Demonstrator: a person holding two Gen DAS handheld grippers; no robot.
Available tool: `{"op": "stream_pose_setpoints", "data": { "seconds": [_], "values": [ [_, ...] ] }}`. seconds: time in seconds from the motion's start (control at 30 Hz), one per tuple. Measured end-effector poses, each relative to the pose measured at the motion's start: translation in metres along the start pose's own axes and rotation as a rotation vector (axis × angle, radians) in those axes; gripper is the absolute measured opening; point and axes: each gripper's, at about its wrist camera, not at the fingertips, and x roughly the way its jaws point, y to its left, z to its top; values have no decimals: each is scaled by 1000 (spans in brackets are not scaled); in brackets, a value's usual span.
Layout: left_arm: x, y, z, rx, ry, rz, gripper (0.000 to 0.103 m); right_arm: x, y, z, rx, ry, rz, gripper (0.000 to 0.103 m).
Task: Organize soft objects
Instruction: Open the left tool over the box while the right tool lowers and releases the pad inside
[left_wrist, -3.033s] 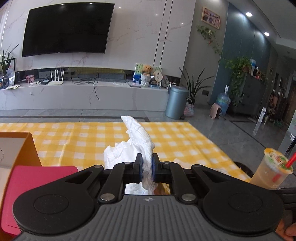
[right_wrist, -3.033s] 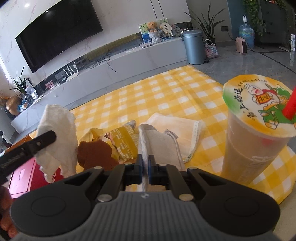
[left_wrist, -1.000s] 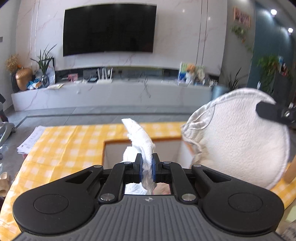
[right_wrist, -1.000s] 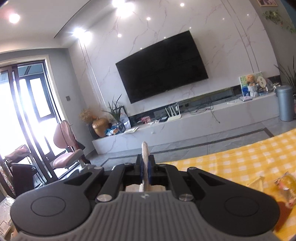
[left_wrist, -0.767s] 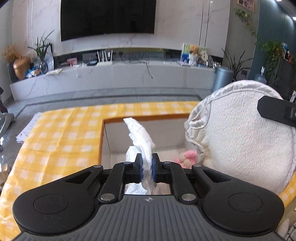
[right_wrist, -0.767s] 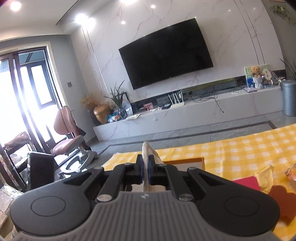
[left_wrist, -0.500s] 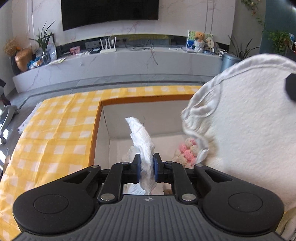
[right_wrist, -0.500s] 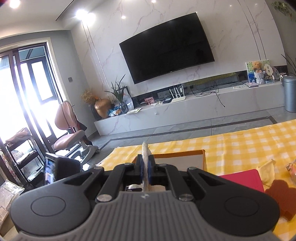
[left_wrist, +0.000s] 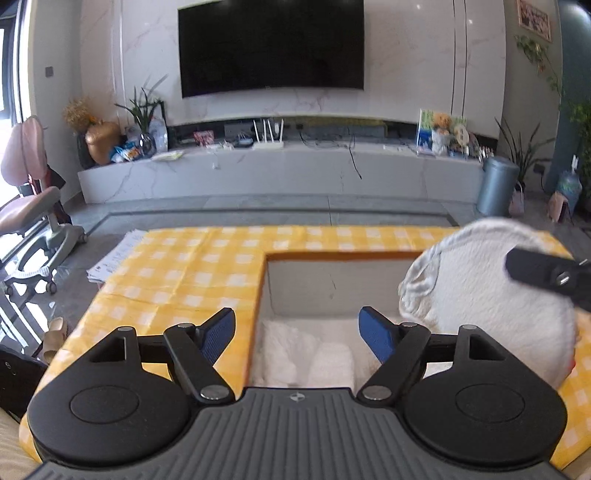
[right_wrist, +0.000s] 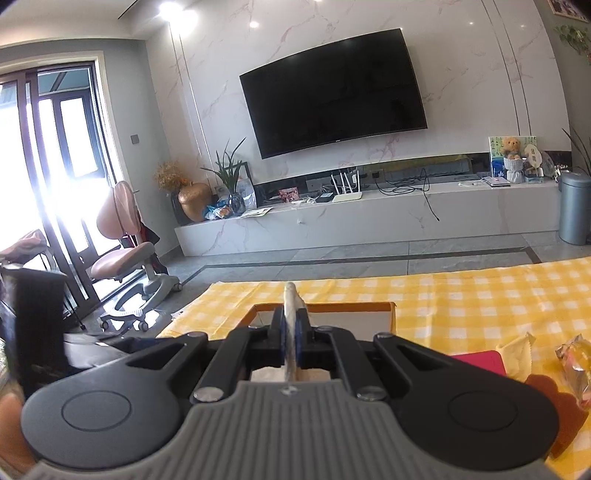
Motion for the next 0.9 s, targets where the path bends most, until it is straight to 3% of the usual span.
{"op": "stream_pose_setpoints", "data": {
  "seconds": [0.2, 0.53, 0.6, 0.77, 0.9],
  "values": [
    [-12, 27, 2, -22, -61, 76, 91, 32, 20, 3, -2, 32, 14, 2],
    [1, 62, 1, -132, -32, 126, 90, 93, 58, -6, 3, 123, 74, 2],
    [0, 66, 0, -145, -30, 117, 90, 112, 51, -15, -10, 184, 30, 2],
    [3, 72, -2, -177, -19, 110, 90, 145, 22, -43, -95, 336, -193, 3],
    [3, 68, -3, -168, -5, 104, 88, 148, 6, -48, -76, 393, -205, 9]
  ]
}}
